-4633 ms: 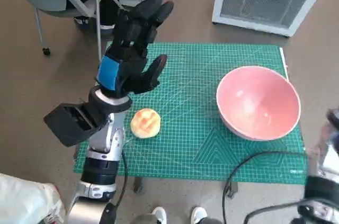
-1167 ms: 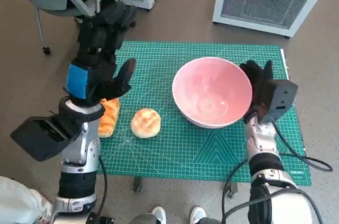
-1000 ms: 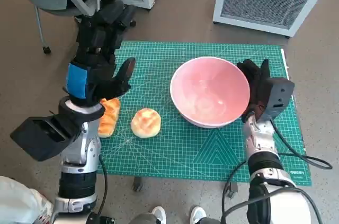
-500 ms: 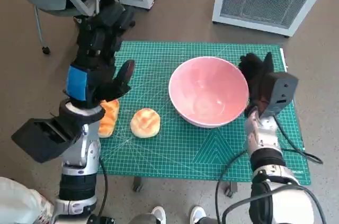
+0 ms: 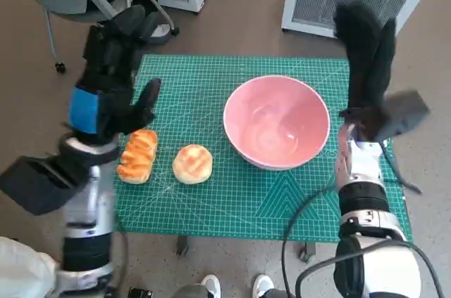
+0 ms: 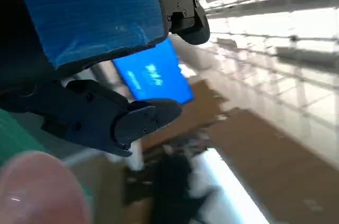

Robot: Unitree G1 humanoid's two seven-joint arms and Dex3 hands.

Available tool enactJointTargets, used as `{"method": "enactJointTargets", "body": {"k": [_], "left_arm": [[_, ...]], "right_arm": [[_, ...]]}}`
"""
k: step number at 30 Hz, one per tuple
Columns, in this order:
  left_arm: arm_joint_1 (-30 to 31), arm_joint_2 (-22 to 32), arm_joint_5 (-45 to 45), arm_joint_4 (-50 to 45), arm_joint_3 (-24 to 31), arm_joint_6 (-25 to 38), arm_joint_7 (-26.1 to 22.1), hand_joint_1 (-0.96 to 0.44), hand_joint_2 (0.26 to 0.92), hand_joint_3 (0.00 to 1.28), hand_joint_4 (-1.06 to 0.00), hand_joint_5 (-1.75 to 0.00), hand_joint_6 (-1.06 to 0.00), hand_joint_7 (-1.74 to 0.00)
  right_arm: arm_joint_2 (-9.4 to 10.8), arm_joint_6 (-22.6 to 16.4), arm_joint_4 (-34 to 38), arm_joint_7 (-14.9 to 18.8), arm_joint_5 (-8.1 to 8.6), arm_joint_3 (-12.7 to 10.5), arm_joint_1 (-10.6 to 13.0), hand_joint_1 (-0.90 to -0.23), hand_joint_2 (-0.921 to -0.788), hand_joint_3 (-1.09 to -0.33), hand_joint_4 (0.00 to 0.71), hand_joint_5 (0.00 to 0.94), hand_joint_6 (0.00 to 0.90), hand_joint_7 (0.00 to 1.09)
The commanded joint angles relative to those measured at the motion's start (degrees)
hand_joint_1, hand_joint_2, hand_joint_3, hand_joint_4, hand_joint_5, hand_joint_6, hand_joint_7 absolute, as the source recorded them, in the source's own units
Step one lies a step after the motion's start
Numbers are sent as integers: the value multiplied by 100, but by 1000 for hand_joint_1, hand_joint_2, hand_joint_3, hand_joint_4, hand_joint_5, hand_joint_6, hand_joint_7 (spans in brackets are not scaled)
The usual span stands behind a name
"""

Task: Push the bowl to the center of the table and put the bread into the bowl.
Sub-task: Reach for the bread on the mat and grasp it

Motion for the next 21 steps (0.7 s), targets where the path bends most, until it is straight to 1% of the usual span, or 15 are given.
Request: {"method": "enactJointTargets", "body": {"k": [1,4,6,7,9,12,14,16,17,21], "left_arm": [[236,712,802,-765,13,1246,136,-301,901,453,-46,-344,1,-661],[302,1002,1089,-1059,-28,2048,83,-294,914,407,-94,-240,-7,-613],[338,1149,1235,-1190,-60,2479,31,-303,918,391,-142,-146,-44,-525],[353,1219,1305,-1234,-86,2659,0,-305,919,388,-150,-130,-52,-507],[379,1327,1395,-1281,-126,2927,-59,-324,920,384,-177,-75,-85,-426],[418,1440,1445,-1302,-161,3198,-146,-343,921,382,-181,-42,-94,-373],[457,1518,1459,-1295,-180,3296,-202,-350,921,383,-184,-28,-108,-333],[497,1615,1492,-1285,-209,3410,-272,-356,921,383,-188,-18,-127,-289],[510,1657,1522,-1272,-234,3475,-300,-361,921,384,-191,-13,-141,-259],[560,1736,1601,-1240,-310,3719,-364,-382,921,389,-206,-6,-180,-177]], "right_arm": [[134,-483,-824,520,278,244,352,-579,-921,-776,273,10,42,635],[158,-649,-1209,734,404,380,444,-585,-921,-762,277,11,48,641],[155,-709,-1417,809,425,464,503,-592,-921,-752,279,11,52,645],[156,-707,-1543,819,411,504,547,-594,-921,-750,279,11,53,646],[163,-679,-1793,829,386,576,645,-601,-921,-741,280,11,55,648],[169,-598,-2134,880,406,682,782,-603,-921,-730,280,10,59,651],[162,-520,-2336,876,385,736,867,-610,-921,-723,276,7,62,655],[138,-461,-2549,783,227,762,969,-618,-921,-717,273,6,65,658],[127,-447,-2642,724,123,765,1015,-623,-921,-715,272,5,66,660],[113,-419,-2860,539,-188,760,1121,-614,-921,-711,271,4,65,664]]}}
